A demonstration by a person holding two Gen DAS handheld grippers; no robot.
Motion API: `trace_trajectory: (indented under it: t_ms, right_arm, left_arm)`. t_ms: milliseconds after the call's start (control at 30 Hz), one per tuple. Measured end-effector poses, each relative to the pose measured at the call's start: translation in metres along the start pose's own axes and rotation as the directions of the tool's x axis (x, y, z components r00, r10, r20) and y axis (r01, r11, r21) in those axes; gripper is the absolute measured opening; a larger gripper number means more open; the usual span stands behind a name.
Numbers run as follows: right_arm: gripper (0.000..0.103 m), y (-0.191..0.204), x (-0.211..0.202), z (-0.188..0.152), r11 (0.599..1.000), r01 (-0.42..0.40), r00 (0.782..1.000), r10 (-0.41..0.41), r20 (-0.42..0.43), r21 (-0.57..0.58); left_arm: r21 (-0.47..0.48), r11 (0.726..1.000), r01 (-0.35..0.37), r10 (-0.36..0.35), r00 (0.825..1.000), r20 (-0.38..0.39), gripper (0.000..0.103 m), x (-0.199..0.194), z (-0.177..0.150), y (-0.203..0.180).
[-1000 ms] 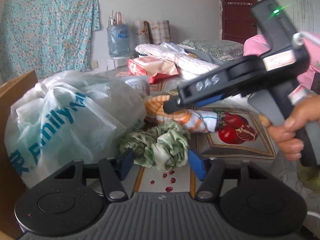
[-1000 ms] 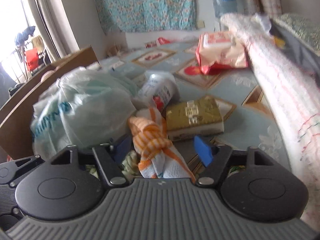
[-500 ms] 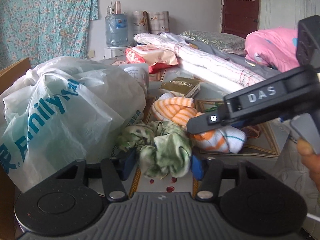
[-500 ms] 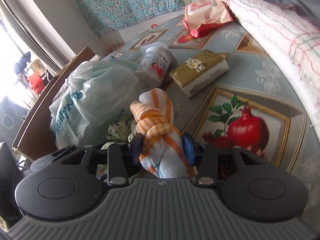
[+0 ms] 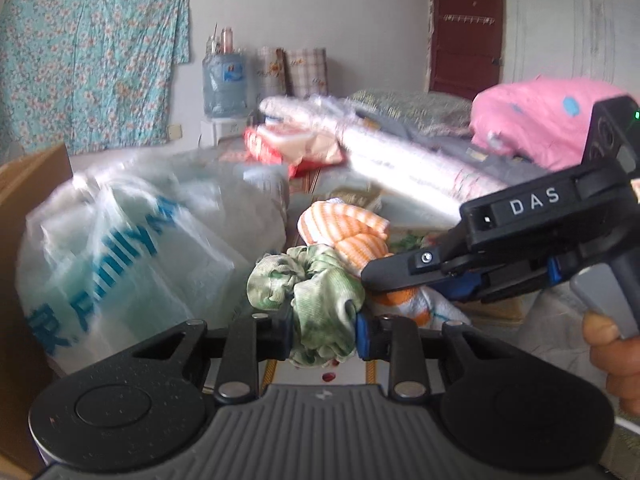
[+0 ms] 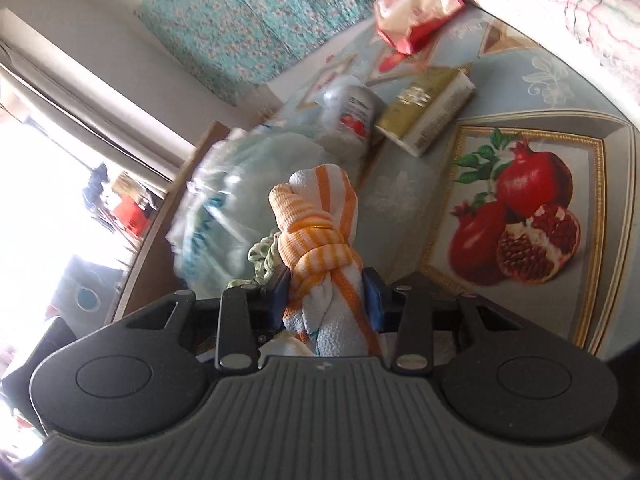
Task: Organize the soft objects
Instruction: 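Carry the striped cloth and green scrunchie over the cardboard box with both grippers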
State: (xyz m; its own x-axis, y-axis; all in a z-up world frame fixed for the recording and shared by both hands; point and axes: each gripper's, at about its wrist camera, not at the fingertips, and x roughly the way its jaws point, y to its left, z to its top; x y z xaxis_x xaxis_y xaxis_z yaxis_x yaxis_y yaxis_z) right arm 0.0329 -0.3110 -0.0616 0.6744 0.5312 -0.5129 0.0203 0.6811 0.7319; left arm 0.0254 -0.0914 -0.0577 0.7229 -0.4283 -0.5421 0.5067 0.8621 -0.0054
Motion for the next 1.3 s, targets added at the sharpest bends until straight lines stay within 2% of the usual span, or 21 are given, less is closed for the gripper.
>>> trace_trajectory:
  t_ms: [167,267,433,567,700,800,900,1033,1133,1300]
  right_arm:
    - [0.037,0.045,-0.007,0.006,0.993,-0.071,0.997,0.074,0.029,-0.093]
    - [0.037,0.075,0.005,0.013,0.980,-0.132,0.991,0.136,0.017,-0.147]
    - [0.037,0.132,0.052,0.030,0.943,-0.262,0.965,0.251,-0.079,-0.204]
    - [0.037,0.194,0.107,0.041,0.902,-0.353,0.929,0.305,-0.211,-0.251]
    - [0.037,0.262,0.170,0.045,0.874,-0.407,0.882,0.301,-0.362,-0.266]
    - [0.037,0.296,0.222,0.043,0.884,-0.406,0.842,0.262,-0.471,-0.234]
    - [0.037,0.318,0.268,0.031,0.902,-0.372,0.803,0.195,-0.563,-0.220]
    - [0.037,0.327,0.312,0.005,0.922,-0.307,0.759,0.090,-0.644,-0.234]
    - [0.037,0.323,0.331,-0.008,0.936,-0.259,0.724,0.026,-0.689,-0.236]
    - [0.038,0.319,0.347,-0.027,0.949,-0.208,0.679,-0.036,-0.733,-0.239]
  left_arm:
    - [0.044,0.998,-0.054,0.049,0.993,0.109,0.030,-0.042,0.014,0.005]
    - [0.024,0.994,-0.108,0.103,0.982,0.156,0.030,-0.065,0.022,0.017]
    - [-0.016,0.970,-0.243,0.241,0.950,0.197,0.030,-0.100,0.032,0.051]
    - [-0.019,0.933,-0.359,0.356,0.914,0.193,0.030,-0.126,0.041,0.090]
    - [-0.056,0.902,-0.428,0.432,0.894,0.118,0.030,-0.147,0.051,0.145]
    - [-0.080,0.880,-0.467,0.471,0.882,0.028,0.030,-0.154,0.054,0.186]
    - [-0.047,0.857,-0.513,0.509,0.857,-0.074,0.030,-0.150,0.051,0.214]
    - [0.003,0.858,-0.514,0.502,0.837,-0.218,0.030,-0.136,0.042,0.243]
    - [0.002,0.871,-0.491,0.468,0.828,-0.308,0.030,-0.129,0.033,0.262]
    - [0.013,0.881,-0.473,0.440,0.810,-0.388,0.035,-0.134,0.018,0.272]
